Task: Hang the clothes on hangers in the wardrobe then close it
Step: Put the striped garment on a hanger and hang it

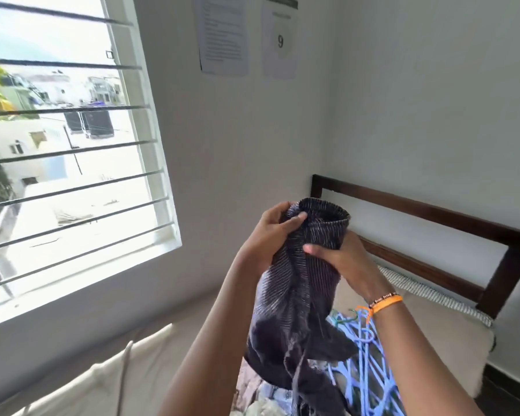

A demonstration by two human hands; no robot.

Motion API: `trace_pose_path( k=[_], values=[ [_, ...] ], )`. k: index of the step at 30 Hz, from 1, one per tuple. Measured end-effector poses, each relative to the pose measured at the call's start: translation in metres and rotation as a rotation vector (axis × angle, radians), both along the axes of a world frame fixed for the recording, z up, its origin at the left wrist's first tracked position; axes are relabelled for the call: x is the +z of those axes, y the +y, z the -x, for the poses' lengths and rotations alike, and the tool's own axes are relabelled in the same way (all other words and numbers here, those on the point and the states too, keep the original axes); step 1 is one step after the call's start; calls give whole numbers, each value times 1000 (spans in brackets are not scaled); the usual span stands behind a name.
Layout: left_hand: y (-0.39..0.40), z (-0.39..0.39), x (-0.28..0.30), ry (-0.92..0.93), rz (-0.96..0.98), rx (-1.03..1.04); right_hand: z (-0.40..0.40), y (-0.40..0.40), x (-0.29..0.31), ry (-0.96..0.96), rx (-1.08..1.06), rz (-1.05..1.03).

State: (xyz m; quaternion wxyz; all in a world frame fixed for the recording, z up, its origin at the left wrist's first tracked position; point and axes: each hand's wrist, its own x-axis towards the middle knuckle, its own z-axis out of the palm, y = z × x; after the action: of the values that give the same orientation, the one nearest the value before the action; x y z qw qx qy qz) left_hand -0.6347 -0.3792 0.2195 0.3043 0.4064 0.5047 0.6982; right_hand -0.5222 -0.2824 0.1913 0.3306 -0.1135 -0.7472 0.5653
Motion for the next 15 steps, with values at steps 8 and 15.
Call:
trace_pose_path(
  k=[8,15],
  values=[
    [-2,-30,-8,542,180,422,11,25,76,273,-259,-64],
    [18,-1,-60,468,457,383,-10,37,144,480,-284,31]
  ],
)
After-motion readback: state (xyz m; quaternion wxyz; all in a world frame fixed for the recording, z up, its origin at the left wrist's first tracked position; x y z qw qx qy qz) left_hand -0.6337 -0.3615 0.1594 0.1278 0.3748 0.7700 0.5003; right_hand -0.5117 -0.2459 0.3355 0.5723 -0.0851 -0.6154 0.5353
